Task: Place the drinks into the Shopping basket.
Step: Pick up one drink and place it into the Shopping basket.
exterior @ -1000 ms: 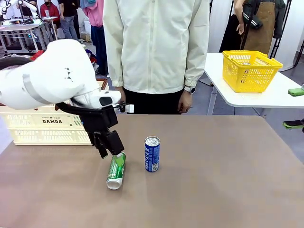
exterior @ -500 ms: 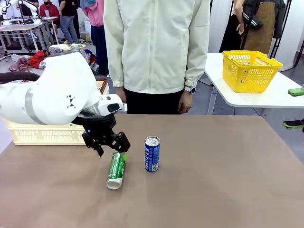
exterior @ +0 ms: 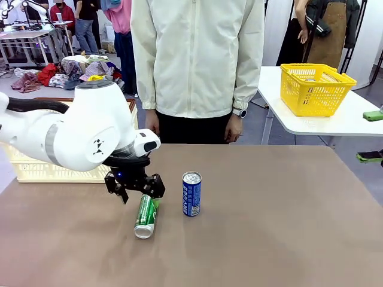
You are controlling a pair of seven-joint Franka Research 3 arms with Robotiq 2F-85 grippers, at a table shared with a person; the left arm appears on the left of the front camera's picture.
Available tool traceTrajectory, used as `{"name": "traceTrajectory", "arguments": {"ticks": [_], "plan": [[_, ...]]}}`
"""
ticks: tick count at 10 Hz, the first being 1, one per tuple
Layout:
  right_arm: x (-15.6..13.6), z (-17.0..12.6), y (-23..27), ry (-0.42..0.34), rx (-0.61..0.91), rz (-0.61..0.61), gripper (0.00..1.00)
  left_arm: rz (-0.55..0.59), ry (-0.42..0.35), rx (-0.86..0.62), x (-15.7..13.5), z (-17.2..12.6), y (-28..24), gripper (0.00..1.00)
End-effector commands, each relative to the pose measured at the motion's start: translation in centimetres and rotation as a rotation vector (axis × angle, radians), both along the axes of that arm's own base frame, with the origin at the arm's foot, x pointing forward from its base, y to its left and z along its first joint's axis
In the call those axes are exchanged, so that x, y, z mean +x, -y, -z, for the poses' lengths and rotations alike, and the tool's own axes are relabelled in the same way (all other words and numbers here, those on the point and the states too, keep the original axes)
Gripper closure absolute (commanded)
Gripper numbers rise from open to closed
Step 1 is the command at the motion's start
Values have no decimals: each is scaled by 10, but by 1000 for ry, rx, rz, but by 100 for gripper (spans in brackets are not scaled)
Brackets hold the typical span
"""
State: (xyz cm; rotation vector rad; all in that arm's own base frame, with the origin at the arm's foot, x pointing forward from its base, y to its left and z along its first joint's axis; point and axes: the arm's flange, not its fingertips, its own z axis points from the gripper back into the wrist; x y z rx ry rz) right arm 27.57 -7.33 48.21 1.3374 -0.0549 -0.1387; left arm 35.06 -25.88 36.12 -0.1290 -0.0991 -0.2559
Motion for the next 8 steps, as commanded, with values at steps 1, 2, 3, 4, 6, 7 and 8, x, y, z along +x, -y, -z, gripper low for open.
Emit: {"name": "traceTrajectory", "arguments": {"ticks": [1, 2, 3, 4, 6, 7, 8], "plan": [[-1, -5, 1, -2, 6, -2, 0, -65, 45, 18, 10, 10, 3, 0], [-1, -5, 1, -2, 6, -2, 0, -75, 29, 19, 15, 19, 2, 0], [-1, -5, 1, -2, 6, -2, 0, -73, 12, 21, 19, 26, 1, 0], [-1, -5, 1, -2, 6, -2, 0, -63, -11, 21, 23, 33, 2, 0], [-1, -5, 1, -2, 6, -2, 0, -61, -38, 19, 29, 45, 1, 0], [-1, -5, 1, -2, 6, -2, 0, -67, -42, 21, 30, 50, 2, 0], [-1, -5, 1, -2, 6, -2, 0, -69, -42, 27, 30, 53, 5, 0]]}}
